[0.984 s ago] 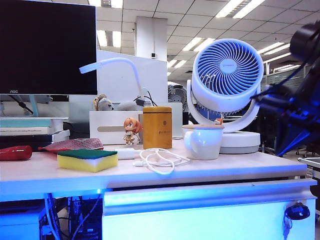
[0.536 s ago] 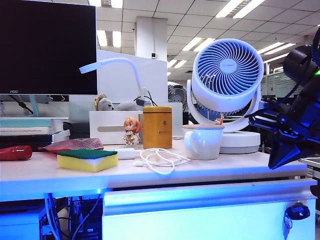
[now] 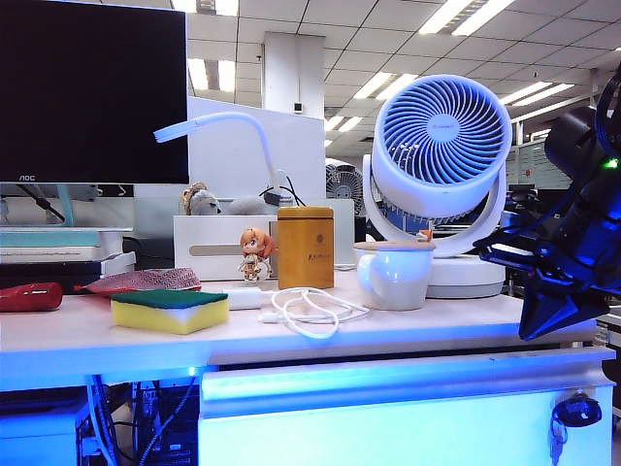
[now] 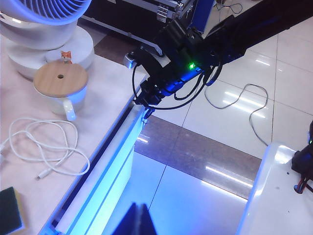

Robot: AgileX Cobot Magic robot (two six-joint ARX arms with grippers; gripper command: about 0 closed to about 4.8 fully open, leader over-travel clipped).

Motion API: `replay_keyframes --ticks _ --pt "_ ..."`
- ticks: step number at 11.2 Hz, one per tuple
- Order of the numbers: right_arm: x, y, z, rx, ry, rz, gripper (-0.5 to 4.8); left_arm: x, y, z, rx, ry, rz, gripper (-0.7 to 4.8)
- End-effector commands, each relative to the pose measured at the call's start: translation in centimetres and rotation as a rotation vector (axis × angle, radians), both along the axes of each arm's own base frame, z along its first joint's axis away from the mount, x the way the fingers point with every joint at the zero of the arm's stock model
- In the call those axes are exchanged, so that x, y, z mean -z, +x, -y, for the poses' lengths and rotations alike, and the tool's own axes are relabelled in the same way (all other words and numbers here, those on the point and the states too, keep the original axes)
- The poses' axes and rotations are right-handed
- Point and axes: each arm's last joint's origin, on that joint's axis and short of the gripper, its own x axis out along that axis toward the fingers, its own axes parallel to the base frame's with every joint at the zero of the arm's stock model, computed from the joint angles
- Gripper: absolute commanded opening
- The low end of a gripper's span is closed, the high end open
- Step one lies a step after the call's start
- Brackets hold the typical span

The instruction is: Open the drawer, place the cleaning sponge inside, then close the drawer.

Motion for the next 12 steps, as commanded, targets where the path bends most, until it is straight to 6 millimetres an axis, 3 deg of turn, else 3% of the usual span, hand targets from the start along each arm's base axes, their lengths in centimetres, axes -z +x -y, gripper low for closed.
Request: replay_keyframes --ticks 1,3,8,12 --pt "0.4 0.3 -0.1 0.006 -0.002 0.013 -0.09 -0.1 -0.1 0.0 0.007 -0.007 0.006 -0.05" --pt "1.9 0.4 -0.1 0.007 -0.006 -0.037 -0.09 -0.1 -0.1 0.0 0.006 -0.007 0.006 -0.05" --pt "2.1 0.5 -0.1 0.027 0.004 -0.043 -0.09 -0.1 -0.1 0.0 0.006 -0.007 0.006 -0.05" --pt "3.0 -1.3 0.1 0.0 -0.034 -0.241 -0.09 -0.1 -0.1 0.0 0.007 -0.007 0.006 -0.05"
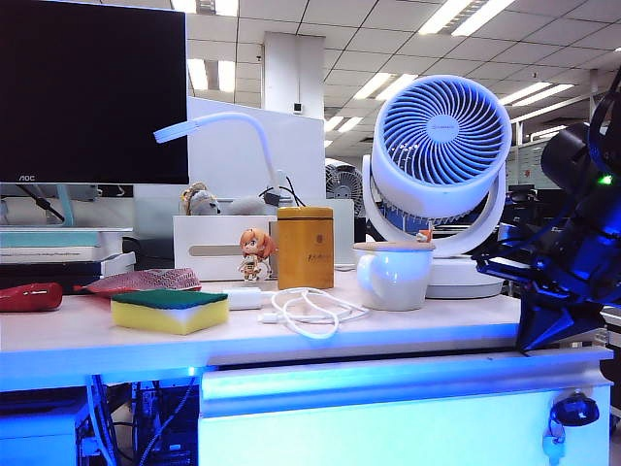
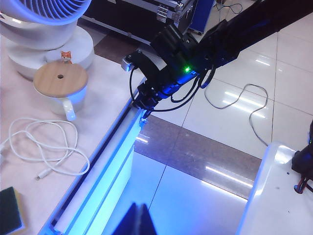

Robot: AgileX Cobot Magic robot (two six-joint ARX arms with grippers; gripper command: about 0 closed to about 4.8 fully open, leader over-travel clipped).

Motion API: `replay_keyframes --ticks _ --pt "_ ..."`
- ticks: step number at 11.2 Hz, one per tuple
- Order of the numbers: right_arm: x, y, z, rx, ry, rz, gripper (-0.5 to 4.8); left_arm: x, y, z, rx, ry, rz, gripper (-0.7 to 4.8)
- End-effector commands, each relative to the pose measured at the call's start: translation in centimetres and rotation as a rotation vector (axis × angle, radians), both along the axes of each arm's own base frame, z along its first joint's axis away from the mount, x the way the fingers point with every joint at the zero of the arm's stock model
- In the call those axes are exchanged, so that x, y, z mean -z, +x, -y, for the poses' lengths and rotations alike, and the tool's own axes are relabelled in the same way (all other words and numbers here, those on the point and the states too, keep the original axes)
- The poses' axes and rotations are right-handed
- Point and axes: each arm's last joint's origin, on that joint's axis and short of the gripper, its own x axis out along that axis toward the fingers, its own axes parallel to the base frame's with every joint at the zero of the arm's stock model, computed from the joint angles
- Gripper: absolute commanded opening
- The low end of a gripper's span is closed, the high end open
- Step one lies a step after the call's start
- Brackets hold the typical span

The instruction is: Open the drawer, place the cleaning sponge inside, then close the drawer.

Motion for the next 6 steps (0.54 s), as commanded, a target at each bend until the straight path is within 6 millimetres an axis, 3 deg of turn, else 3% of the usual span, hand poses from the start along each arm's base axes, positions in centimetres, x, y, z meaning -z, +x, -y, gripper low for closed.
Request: replay_keyframes --ticks 1,6 --pt "1.6 -1.9 0.1 -0.004 -0.033 -0.211 -0.09 -0.1 0.0 0.0 0.007 -0.007 0.007 -0.05" --pt "0.5 -3.0 0.3 0.012 -0.075 -0.281 -0.09 -0.1 0.0 0.0 0.007 -0.007 0.007 -0.05"
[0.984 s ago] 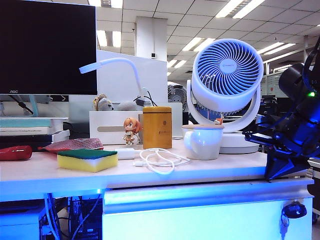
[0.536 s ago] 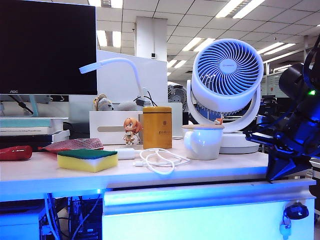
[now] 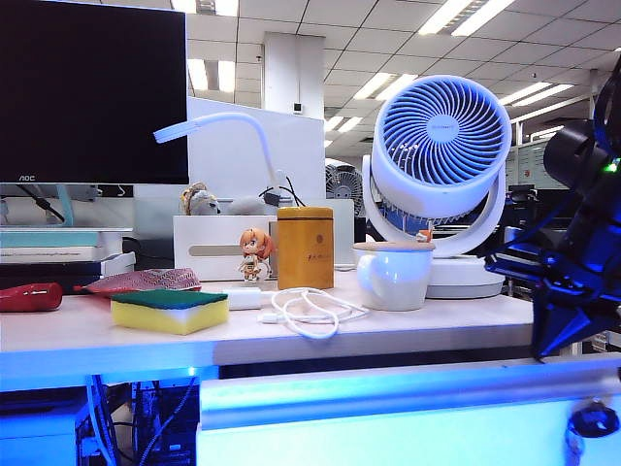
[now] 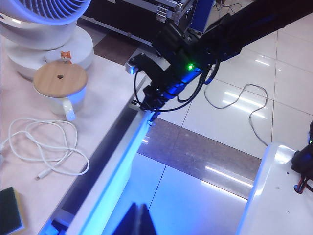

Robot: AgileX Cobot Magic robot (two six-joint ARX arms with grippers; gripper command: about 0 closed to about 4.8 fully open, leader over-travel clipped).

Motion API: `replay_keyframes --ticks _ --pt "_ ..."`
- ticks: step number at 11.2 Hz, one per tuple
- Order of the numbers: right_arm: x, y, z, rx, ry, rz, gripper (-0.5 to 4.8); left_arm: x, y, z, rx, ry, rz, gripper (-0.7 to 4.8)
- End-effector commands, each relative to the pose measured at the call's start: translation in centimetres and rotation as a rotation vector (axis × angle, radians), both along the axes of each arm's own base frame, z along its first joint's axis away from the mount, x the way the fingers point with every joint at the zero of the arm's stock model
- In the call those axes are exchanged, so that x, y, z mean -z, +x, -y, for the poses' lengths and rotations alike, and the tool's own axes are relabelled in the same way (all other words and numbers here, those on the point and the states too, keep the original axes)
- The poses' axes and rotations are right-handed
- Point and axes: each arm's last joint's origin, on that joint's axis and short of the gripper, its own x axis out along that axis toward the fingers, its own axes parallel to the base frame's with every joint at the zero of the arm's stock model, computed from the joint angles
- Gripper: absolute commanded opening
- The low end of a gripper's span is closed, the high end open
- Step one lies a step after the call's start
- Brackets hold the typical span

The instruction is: Open the drawer, place the cleaning sponge inside, then close the drawer.

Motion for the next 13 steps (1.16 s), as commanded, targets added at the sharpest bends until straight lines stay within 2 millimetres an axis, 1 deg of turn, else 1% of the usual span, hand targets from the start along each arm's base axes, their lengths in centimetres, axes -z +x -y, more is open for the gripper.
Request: replay_keyframes --ticks 1,4,5,6,9,10,13 --pt "0.7 -2.0 0.2 0.005 -0.058 -0.163 -0.09 -0.1 0.0 0.0 0.007 -0.008 0.007 -0.05" --pt "-0.7 -1.8 0.2 0.002 -0.043 -0.088 -0.09 -0.1 0.0 0.0 0.007 -0.008 0.007 -0.05" --pt "-1.7 -1.7 0.2 0.003 -0.038 -0.044 -0.09 -0.1 0.0 0.0 0.007 -0.007 0.007 -0.05" --pt "-2.2 -1.8 0.2 0.003 -0.036 -0.025 -0.09 -0.1 0.0 0.0 0.007 -0.008 0.007 -0.05" --pt "-3.2 -1.8 0.1 -0.005 -0.016 0.023 -0.09 -0.1 0.0 0.0 0.007 -0.008 0.007 -0.05" --pt "-2.8 -1.7 0.1 -0.003 -0.02 0.021 -0.09 -0.2 0.0 0.0 0.007 -0.008 0.008 -0.05" --pt "-0.2 -0.6 0.1 0.001 -0.037 0.007 -0.09 -0.2 0.0 0.0 0.007 -0.008 0.008 -0.05"
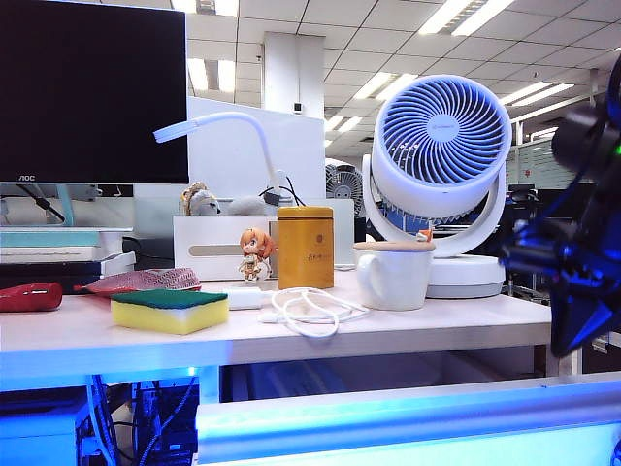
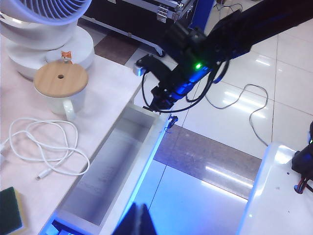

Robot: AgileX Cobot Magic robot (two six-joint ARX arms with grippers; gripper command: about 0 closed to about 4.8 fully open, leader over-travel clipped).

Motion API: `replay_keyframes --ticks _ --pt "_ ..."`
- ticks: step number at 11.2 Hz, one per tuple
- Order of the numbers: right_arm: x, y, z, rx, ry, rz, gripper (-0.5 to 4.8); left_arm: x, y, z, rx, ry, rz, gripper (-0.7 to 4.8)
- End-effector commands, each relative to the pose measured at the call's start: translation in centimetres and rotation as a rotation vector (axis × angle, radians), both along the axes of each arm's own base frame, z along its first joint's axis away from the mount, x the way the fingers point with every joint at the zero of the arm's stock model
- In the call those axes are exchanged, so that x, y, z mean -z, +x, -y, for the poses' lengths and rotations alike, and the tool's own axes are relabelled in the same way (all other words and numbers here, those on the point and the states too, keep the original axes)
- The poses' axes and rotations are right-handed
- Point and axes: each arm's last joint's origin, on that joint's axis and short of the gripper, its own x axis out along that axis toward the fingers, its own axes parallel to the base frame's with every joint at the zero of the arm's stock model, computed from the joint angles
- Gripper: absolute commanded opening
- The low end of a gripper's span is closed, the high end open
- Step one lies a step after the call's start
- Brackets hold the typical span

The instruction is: Open the drawer, place the cleaning sponge inside, then close the drawer.

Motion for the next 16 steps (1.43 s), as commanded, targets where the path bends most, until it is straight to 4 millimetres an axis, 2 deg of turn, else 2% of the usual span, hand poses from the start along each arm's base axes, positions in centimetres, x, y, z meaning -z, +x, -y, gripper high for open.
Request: replay_keyframes --ticks 1,5,16 --pt "1.6 0.7 -0.1 -0.005 -0.003 -0.006 -0.09 -0.1 0.0 0.0 0.007 -0.008 0.007 -0.05" --pt "2.9 0.2 -0.1 -0.04 -0.027 -0.095 -0.09 -0.1 0.0 0.0 0.007 -0.008 0.007 -0.05" --pt "3.6 -2.9 0.2 -0.051 -0.058 -0.416 -0.09 -0.1 0.0 0.0 0.007 -0.007 0.007 -0.05"
